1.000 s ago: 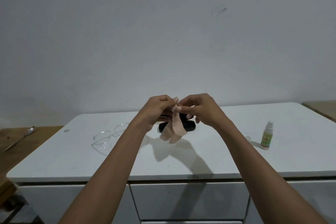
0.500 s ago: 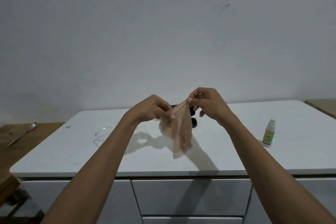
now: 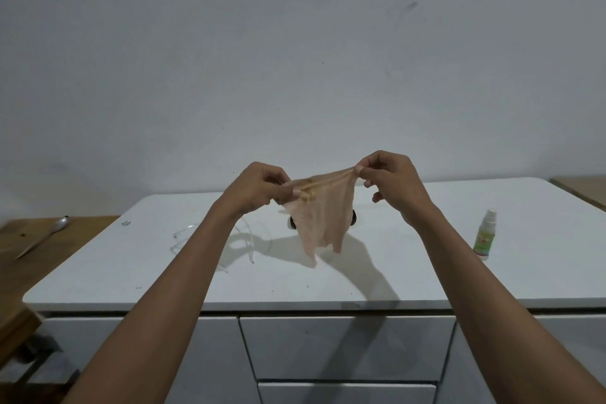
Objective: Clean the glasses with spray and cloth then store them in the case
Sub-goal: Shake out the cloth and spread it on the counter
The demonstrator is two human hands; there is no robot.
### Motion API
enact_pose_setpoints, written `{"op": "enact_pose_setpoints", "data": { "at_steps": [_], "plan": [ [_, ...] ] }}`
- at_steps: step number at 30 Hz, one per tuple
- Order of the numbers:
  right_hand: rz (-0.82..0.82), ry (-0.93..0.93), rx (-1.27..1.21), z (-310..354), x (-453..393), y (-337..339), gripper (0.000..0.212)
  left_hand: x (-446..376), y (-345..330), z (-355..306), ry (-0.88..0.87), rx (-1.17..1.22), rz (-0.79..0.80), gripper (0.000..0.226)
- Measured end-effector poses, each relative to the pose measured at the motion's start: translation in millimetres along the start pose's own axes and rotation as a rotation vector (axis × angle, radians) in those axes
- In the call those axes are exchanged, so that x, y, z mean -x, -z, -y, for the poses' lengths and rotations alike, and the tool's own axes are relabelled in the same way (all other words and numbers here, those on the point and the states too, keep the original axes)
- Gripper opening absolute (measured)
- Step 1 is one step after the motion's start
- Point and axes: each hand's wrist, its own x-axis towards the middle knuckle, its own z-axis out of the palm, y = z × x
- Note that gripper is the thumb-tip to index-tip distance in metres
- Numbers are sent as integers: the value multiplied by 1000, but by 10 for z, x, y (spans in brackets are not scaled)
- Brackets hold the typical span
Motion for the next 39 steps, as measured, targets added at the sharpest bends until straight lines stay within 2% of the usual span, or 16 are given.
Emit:
{"op": "enact_pose_setpoints", "data": {
  "at_steps": [7,17,19,24,30,39],
  "plan": [
    [-20,-46,-26,71,145,-2,6,180,73,39,43,166,3,20],
    [59,-90,-96,159,359,58,3,413,141,-32,98,408,230,12],
    [53,-140,2,53,360,22,4,366,52,74,145,331,193,10],
    [-10,-264,233,-416,341,-189,11,209,-443,547,230,-53,42,7],
    [-62,-278,477,-840,267,-414,13,58,-834,820,259,-200,-165,8],
    [-104,-251,668,-1029,113,-540,24,-183,-914,899,310,-320,-260,14]
  ]
}}
